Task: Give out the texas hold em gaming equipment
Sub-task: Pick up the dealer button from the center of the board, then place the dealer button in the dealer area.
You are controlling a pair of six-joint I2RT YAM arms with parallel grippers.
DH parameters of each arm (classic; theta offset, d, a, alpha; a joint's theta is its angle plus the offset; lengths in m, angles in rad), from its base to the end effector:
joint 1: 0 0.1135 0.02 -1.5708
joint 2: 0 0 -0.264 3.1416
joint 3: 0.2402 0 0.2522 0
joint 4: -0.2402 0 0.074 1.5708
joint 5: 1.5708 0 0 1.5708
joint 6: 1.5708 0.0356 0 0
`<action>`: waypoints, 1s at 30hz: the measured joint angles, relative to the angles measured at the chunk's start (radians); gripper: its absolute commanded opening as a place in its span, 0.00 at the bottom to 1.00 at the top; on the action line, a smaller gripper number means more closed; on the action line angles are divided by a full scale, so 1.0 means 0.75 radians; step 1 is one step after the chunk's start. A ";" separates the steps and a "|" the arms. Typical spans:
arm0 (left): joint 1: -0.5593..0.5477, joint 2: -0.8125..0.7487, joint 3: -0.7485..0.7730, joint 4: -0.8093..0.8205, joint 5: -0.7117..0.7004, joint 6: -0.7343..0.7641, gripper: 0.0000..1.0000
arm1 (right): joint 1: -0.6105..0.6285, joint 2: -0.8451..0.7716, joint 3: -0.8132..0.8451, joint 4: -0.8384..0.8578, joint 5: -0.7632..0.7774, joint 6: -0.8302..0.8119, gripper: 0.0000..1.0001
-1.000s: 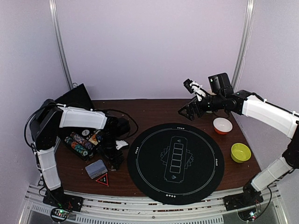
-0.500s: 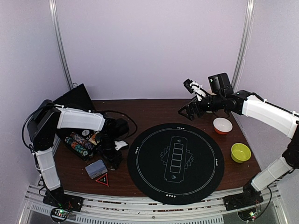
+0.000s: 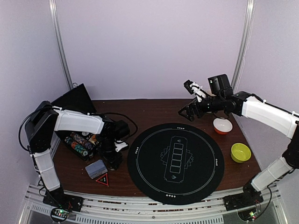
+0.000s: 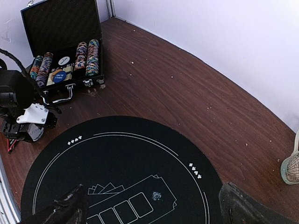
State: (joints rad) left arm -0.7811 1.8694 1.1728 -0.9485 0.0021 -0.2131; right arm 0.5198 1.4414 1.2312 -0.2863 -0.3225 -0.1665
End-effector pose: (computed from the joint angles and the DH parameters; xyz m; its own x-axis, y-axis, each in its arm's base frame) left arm 0.2243 -0.2225 0.1454 -0.8410 0.5360 0.0730 0.5383 0.8427 0.0136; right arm 0.2832 0.1751 0.3315 -0.2896 -0.3468 -0.8921 -0.7716 0.6361 0.0032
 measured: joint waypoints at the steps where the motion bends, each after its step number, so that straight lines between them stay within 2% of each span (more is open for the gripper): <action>1: -0.007 -0.004 -0.004 0.003 -0.005 -0.005 0.56 | 0.000 -0.001 0.000 0.002 0.000 0.003 1.00; 4: -0.011 -0.014 -0.018 0.016 -0.008 -0.018 0.41 | 0.000 -0.011 -0.004 0.002 0.002 0.007 1.00; 6: -0.012 -0.017 -0.021 0.020 -0.008 -0.022 0.36 | 0.000 -0.023 -0.010 0.005 0.006 0.008 1.00; 16: -0.051 0.014 0.096 -0.025 -0.043 -0.056 0.31 | 0.000 -0.057 -0.019 0.016 0.047 0.045 1.00; 25: -0.114 -0.008 0.424 -0.039 -0.102 0.049 0.31 | -0.014 -0.067 0.003 0.025 0.176 0.172 1.00; 30: -0.138 0.122 0.662 -0.025 -0.041 0.123 0.31 | -0.035 -0.085 0.021 0.013 0.249 0.214 1.00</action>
State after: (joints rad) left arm -0.8848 1.9610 1.6695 -0.9676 -0.0288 -0.1207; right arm 0.4934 1.3777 1.2469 -0.2764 -0.1356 -0.0059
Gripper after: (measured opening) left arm 0.618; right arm 0.999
